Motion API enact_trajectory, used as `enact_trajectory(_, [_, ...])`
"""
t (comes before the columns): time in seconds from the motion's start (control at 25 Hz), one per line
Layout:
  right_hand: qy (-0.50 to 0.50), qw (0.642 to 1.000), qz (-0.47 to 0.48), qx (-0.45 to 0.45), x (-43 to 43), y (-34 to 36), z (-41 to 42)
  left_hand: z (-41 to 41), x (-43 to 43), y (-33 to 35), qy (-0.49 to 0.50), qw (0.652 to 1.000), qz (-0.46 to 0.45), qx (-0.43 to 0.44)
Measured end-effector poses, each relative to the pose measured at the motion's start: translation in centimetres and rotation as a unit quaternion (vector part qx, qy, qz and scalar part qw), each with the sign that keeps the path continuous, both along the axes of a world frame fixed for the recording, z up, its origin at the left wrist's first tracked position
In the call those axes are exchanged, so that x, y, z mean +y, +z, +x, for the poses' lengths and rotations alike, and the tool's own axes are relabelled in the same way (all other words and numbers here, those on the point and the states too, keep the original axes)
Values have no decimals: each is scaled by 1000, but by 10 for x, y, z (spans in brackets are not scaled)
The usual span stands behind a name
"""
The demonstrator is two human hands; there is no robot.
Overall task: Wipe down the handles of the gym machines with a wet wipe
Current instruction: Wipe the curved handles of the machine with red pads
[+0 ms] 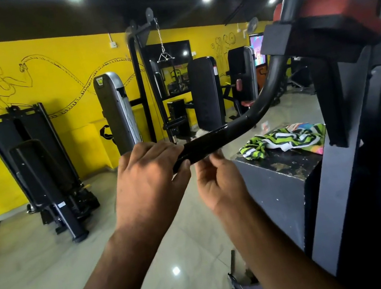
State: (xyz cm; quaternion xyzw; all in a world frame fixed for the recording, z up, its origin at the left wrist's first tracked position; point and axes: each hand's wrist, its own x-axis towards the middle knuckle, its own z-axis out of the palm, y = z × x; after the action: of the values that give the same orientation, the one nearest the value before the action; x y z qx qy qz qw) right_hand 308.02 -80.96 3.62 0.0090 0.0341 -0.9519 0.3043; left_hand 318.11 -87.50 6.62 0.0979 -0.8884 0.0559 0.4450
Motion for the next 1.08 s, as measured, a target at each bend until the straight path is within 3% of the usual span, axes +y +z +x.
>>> enact_trajectory(0.16, [40, 999, -8, 12, 2, -8, 7, 1, 5, -1, 18, 1000, 0, -5])
enact_trajectory(0.32, [8, 999, -42, -13, 5, -16, 15, 1, 7, -2, 23, 1000, -5, -8])
enact_trajectory(0.4, [-44, 999, 4, 0, 2, -18, 21, 2, 6, -2, 16, 1000, -15, -9])
enact_trajectory(0.44, [-110, 991, 70, 29, -2, -20, 24, 2, 5, -2, 14, 1000, -18, -8])
enact_trajectory(0.48, [-199, 964, 164, 73, -5, -22, 25, 2, 4, 0, 10, 1000, -20, -5])
enact_trajectory(0.56, [-386, 851, 316, 165, -9, -27, 17, -1, 2, 1, 1, 1000, -27, 1])
enact_trajectory(0.68, [-567, 686, 318, 326, -10, -36, 9, -3, -2, 1, -10, 999, -38, 7])
enact_trajectory(0.8, [-620, 500, 377, 472, 3, -42, -10, -6, -5, -4, -20, 999, -39, 16])
enact_trajectory(0.84, [-618, 458, 396, 502, 10, -41, -20, -5, -5, -5, -22, 999, -36, 19])
enact_trajectory(0.96, [-598, 419, 422, 537, 21, -34, -34, -7, -4, -4, -20, 999, -37, 27])
enact_trajectory(1.08, [-585, 308, 409, 630, 33, -31, -46, -8, 0, -2, -16, 998, -45, 31])
